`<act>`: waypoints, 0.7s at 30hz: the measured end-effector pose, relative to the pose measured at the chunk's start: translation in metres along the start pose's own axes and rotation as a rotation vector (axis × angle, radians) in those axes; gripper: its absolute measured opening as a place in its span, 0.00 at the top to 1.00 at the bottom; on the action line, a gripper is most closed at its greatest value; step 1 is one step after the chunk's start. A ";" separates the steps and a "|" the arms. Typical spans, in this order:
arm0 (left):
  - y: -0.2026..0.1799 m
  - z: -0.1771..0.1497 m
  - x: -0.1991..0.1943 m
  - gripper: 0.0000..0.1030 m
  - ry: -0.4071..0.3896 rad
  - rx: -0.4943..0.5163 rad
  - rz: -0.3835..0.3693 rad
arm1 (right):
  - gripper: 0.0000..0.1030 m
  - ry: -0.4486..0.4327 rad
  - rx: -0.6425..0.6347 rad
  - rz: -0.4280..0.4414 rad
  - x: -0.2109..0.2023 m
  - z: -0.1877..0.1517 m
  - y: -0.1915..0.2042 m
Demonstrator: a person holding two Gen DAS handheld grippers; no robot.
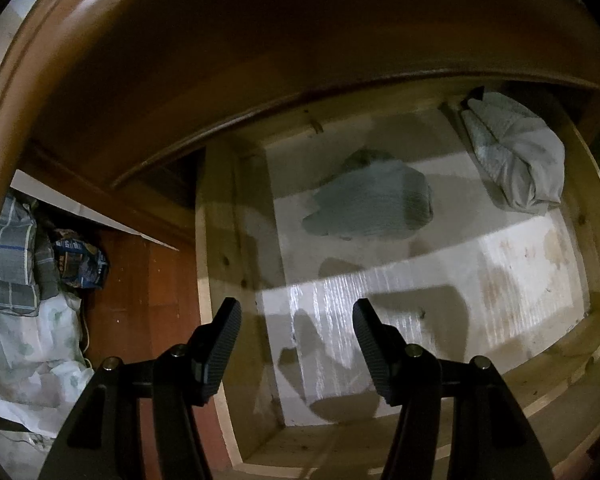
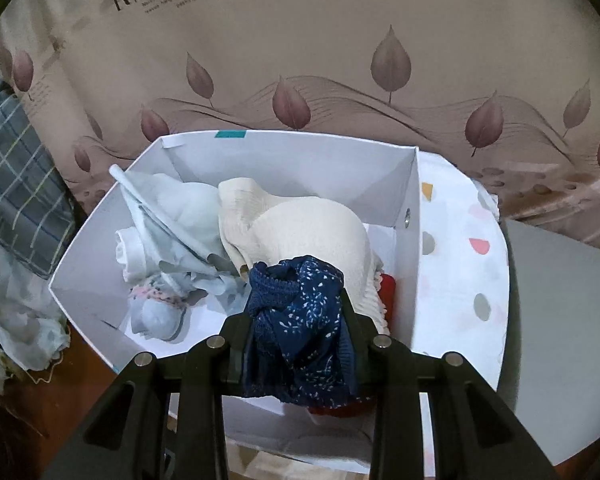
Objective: Take underwear out of drawer
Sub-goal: 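Carry the dark blue cloth over the shoe box with the right gripper, then open the right gripper to drop the dark blue cloth into the box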
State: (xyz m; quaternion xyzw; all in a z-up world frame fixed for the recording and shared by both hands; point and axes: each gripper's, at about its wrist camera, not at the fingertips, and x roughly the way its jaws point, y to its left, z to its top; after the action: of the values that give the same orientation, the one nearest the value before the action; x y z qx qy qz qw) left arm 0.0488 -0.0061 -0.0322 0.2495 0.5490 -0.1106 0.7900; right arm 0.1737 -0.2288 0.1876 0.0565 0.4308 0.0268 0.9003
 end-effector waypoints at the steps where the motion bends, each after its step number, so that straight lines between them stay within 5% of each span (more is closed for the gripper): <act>1: 0.000 0.000 0.000 0.42 -0.001 0.001 0.001 | 0.70 0.008 0.002 0.003 0.003 0.000 0.001; 15: -0.003 0.002 -0.005 0.42 -0.017 0.008 -0.010 | 0.58 0.013 -0.006 -0.028 0.011 -0.004 0.012; 19: -0.002 0.003 -0.004 0.42 -0.011 0.000 -0.018 | 0.35 -0.003 -0.019 -0.042 0.003 -0.011 0.015; 21: -0.003 0.003 -0.003 0.42 -0.012 0.001 -0.013 | 0.32 -0.015 -0.030 -0.039 -0.003 -0.015 0.017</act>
State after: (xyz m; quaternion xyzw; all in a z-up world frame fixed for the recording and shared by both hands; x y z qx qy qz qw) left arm 0.0490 -0.0104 -0.0290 0.2457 0.5459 -0.1174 0.7924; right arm 0.1604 -0.2111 0.1827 0.0350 0.4248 0.0153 0.9045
